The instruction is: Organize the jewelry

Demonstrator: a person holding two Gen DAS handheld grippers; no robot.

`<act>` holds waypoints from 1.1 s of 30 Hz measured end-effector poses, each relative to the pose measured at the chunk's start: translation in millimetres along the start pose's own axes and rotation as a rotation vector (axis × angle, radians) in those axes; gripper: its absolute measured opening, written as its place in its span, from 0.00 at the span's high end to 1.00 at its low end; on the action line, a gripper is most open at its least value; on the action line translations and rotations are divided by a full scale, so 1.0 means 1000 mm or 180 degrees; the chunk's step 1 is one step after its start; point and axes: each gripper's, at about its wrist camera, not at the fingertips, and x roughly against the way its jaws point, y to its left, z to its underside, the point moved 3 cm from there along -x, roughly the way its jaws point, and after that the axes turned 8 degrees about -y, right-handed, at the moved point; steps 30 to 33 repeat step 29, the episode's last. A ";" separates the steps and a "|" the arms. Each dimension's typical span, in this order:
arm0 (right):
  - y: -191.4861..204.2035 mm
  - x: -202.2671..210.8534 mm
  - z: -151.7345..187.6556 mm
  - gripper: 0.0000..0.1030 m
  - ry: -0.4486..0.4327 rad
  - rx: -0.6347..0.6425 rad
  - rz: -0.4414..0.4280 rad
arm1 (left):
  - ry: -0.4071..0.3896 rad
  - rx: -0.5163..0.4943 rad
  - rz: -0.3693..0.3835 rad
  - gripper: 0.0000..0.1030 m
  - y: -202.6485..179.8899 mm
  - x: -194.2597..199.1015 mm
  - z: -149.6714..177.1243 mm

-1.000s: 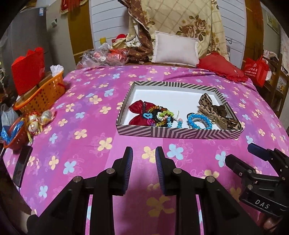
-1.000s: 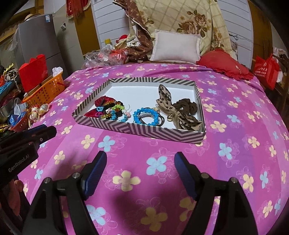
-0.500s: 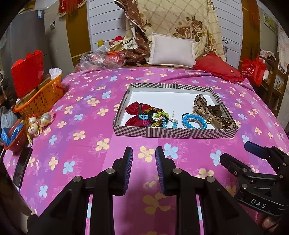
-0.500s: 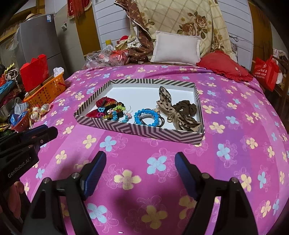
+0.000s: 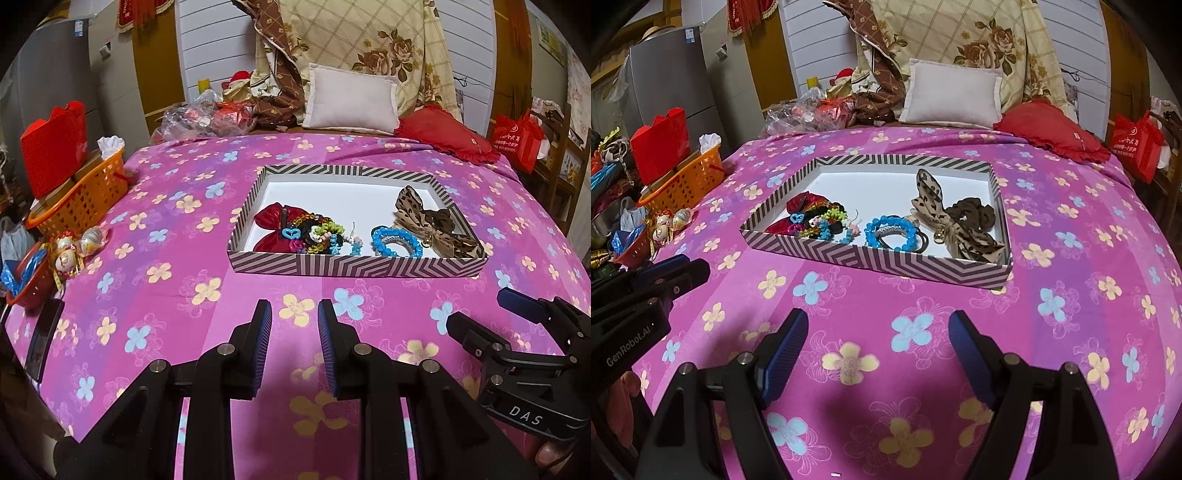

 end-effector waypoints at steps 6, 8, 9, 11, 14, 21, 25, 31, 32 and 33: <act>-0.001 -0.002 0.000 0.21 0.0000 -0.0018 -0.0003 | 0.0010 0.0008 -0.0003 0.85 0.000 -0.002 0.002; 0.000 -0.004 0.001 0.21 0.0007 -0.0009 0.0003 | 0.0010 0.0008 0.0003 0.85 0.000 -0.002 0.002; -0.001 -0.004 0.002 0.21 0.0011 -0.0009 0.0000 | 0.0007 0.0012 0.0007 0.85 0.000 -0.002 0.002; 0.000 -0.005 0.003 0.21 0.0027 -0.0006 -0.0004 | 0.0012 0.0006 0.0000 0.85 0.000 -0.002 0.002; -0.001 -0.006 0.003 0.21 0.0041 0.0002 -0.0010 | 0.0017 0.0018 0.0003 0.85 0.001 -0.002 0.002; -0.001 -0.007 0.004 0.21 0.0059 0.0006 -0.0021 | -0.0021 -0.0013 -0.0004 0.85 0.000 -0.003 0.002; -0.002 -0.009 0.005 0.21 0.0075 -0.0015 -0.0026 | -0.0026 -0.0006 0.0048 0.85 0.002 -0.007 0.002; -0.013 -0.007 0.006 0.21 0.0079 -0.0026 0.0003 | 0.0033 -0.0011 0.0067 0.85 0.012 -0.015 0.004; -0.013 -0.007 0.006 0.21 0.0079 -0.0026 0.0003 | 0.0033 -0.0011 0.0067 0.85 0.012 -0.015 0.004; -0.013 -0.007 0.006 0.21 0.0079 -0.0026 0.0003 | 0.0033 -0.0011 0.0067 0.85 0.012 -0.015 0.004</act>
